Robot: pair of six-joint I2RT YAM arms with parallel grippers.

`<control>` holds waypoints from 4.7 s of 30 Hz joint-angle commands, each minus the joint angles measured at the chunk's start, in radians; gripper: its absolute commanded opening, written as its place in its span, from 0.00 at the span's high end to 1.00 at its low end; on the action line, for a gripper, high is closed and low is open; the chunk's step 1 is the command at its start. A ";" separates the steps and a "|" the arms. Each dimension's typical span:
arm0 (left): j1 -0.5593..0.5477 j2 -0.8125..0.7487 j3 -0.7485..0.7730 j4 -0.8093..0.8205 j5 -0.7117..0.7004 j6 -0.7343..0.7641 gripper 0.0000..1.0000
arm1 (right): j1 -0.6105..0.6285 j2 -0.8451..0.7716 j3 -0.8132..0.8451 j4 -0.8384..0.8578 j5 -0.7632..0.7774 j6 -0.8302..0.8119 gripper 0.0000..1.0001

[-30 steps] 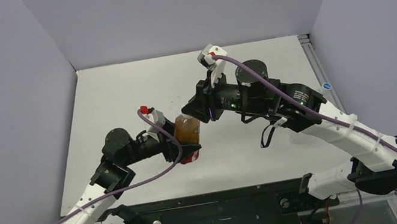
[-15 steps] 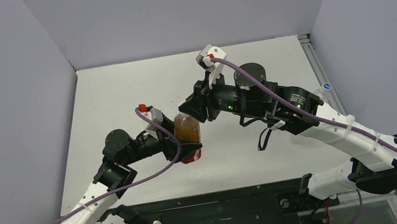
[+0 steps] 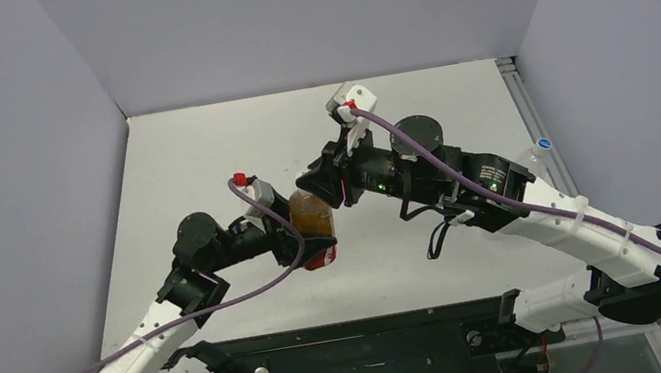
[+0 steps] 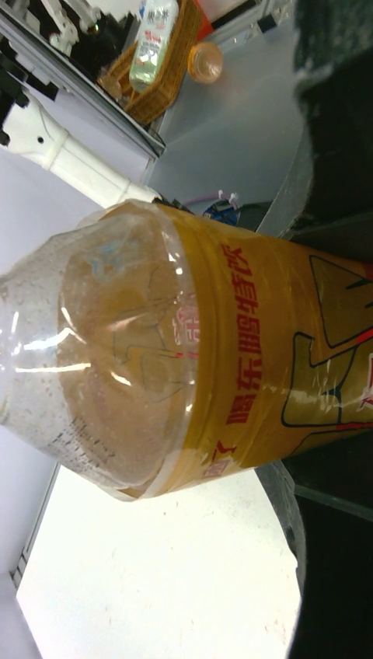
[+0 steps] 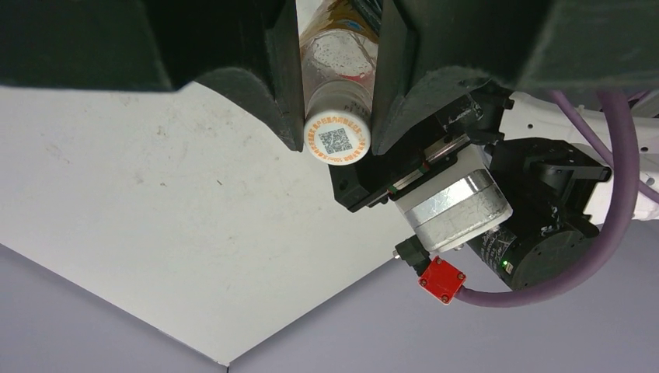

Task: Screw on the bottle caps
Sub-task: Screw the bottle cap onto the plastic bottle.

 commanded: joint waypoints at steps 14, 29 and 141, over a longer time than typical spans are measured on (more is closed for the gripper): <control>-0.004 -0.006 0.094 -0.150 -0.129 0.332 1.00 | 0.041 0.035 0.032 -0.097 -0.001 0.034 0.38; -0.046 -0.050 0.059 -0.229 -0.185 0.459 1.00 | -0.065 0.022 0.139 -0.285 -0.124 0.078 0.23; -0.111 -0.043 0.047 -0.226 -0.164 0.364 1.00 | -0.065 0.100 0.201 -0.481 -0.149 0.046 0.99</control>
